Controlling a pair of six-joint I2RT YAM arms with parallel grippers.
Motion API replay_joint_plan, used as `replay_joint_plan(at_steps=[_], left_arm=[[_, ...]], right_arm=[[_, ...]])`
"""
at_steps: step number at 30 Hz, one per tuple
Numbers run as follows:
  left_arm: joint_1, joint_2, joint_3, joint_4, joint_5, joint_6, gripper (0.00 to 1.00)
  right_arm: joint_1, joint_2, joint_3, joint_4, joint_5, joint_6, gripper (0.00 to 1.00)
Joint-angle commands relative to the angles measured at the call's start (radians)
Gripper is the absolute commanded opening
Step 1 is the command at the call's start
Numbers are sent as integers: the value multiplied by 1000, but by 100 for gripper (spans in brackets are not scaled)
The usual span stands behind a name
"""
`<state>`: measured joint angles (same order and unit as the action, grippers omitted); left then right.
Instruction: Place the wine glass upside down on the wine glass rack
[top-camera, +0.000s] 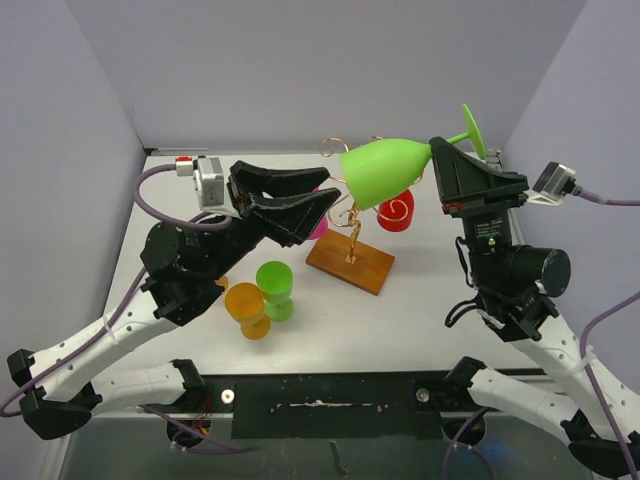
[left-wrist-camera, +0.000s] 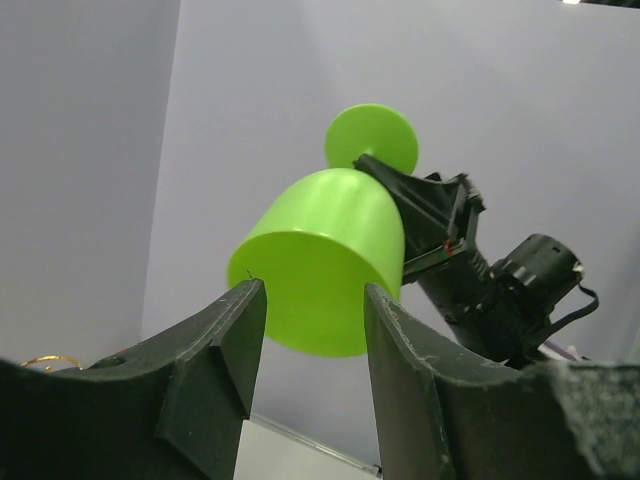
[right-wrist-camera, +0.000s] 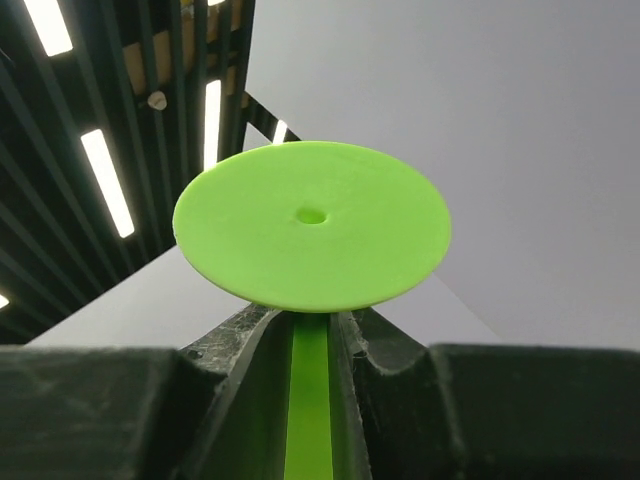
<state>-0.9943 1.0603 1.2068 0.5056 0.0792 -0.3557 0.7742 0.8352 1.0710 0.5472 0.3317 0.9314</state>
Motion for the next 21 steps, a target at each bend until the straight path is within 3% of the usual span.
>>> replay_joint_plan(at_steps=[1, 4, 14, 21], left_arm=[[-5, -45, 5, -156, -63, -2, 43], [-4, -71, -8, -207, -60, -22, 45], [-3, -93, 54, -340, -68, -156, 50], [-3, -68, 41, -299, -24, -249, 50]], right_arm=[[7, -52, 105, -275, -66, -151, 0], [7, -68, 157, -460, -88, -217, 0], [7, -93, 254, -850, -241, -445, 3], [7, -127, 186, -936, -242, -627, 0]])
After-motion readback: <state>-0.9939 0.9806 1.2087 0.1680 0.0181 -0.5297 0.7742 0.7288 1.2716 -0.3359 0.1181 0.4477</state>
